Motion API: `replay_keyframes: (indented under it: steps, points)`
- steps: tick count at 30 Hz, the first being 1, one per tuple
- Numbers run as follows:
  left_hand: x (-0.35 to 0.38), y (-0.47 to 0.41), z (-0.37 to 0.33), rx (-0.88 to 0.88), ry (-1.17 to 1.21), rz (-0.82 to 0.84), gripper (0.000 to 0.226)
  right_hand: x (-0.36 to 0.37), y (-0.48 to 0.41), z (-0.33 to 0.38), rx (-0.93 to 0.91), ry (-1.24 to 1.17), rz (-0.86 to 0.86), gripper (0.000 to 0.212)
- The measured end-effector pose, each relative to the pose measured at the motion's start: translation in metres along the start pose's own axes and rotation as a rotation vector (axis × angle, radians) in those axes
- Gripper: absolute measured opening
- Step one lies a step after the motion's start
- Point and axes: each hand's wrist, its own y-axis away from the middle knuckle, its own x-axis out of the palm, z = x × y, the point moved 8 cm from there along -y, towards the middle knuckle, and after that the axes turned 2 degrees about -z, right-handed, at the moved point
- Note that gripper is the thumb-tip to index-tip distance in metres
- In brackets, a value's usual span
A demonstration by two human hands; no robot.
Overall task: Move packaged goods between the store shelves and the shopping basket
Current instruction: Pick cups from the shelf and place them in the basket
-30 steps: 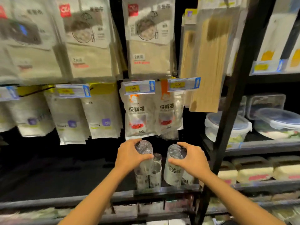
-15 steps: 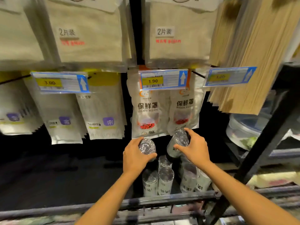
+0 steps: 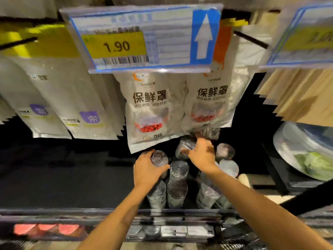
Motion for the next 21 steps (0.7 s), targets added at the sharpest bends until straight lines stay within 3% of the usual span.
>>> replay_keyframes:
  steps: [4, 9, 17, 21]
  points:
    - [0.023, -0.005, 0.016, -0.080, -0.022, 0.048, 0.086, 0.040, -0.013, -0.002, 0.023, 0.061, 0.140, 0.055]
    - [0.038, -0.004, 0.031, -0.130, -0.025, 0.070, 0.088, 0.065, -0.019, -0.005, 0.058, 0.061, 0.194, 0.036]
    - [0.040, -0.008, 0.040, -0.139, -0.060, 0.117, 0.090, 0.080, -0.024, -0.014, 0.067, 0.017, 0.182, 0.077]
    - [0.041, -0.008, 0.041, -0.123, -0.093, 0.159, 0.092, 0.088, -0.024, -0.013, 0.052, 0.005, 0.198, 0.082]
